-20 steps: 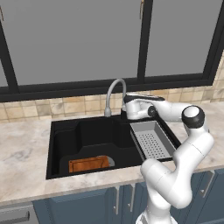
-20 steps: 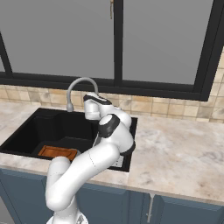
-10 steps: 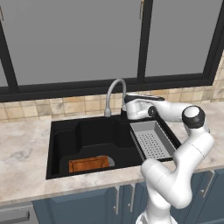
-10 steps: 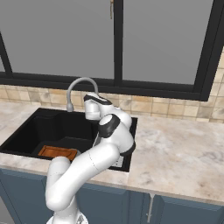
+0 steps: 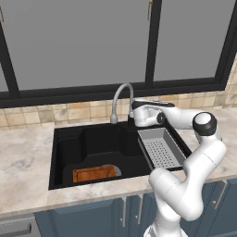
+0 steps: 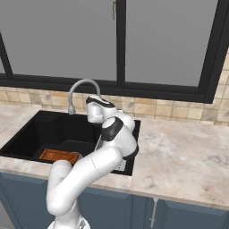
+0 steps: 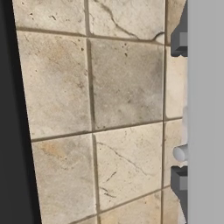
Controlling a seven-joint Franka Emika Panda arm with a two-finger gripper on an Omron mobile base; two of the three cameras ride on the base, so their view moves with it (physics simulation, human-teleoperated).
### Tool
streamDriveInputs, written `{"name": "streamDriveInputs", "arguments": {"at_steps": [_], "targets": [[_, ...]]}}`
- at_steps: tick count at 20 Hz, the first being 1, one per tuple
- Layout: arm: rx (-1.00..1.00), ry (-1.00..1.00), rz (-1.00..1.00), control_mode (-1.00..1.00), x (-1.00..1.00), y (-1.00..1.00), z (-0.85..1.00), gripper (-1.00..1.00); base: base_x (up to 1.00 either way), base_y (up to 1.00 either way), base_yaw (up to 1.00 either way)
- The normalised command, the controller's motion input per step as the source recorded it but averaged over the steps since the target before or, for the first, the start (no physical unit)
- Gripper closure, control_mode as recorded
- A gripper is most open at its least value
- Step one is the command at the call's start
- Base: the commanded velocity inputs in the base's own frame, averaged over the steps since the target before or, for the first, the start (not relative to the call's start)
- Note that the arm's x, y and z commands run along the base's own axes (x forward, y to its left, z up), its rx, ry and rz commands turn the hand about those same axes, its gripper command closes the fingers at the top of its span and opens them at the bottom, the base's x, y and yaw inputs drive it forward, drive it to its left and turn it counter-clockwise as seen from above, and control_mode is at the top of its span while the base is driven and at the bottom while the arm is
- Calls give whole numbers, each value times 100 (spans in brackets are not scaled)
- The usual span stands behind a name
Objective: Turn on the sink faucet with hot water and rinse the cutting board for ten seconds, then turn off the faucet. Push the cutting board to reach the water if necessary.
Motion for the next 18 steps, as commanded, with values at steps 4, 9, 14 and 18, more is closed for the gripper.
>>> {"name": "streamDriveInputs", "arguments": {"at_steps": [4, 9, 14, 18], "targets": [[0, 0, 0, -100, 0, 0, -4, -100, 0, 0, 0], [0, 0, 0, -100, 0, 0, -15, -100, 0, 0, 0], [0, 0, 0, -100, 0, 0, -20, -100, 0, 0, 0], [0, 1, 0, -100, 0, 0, -3, -100, 0, 0, 0]]}}
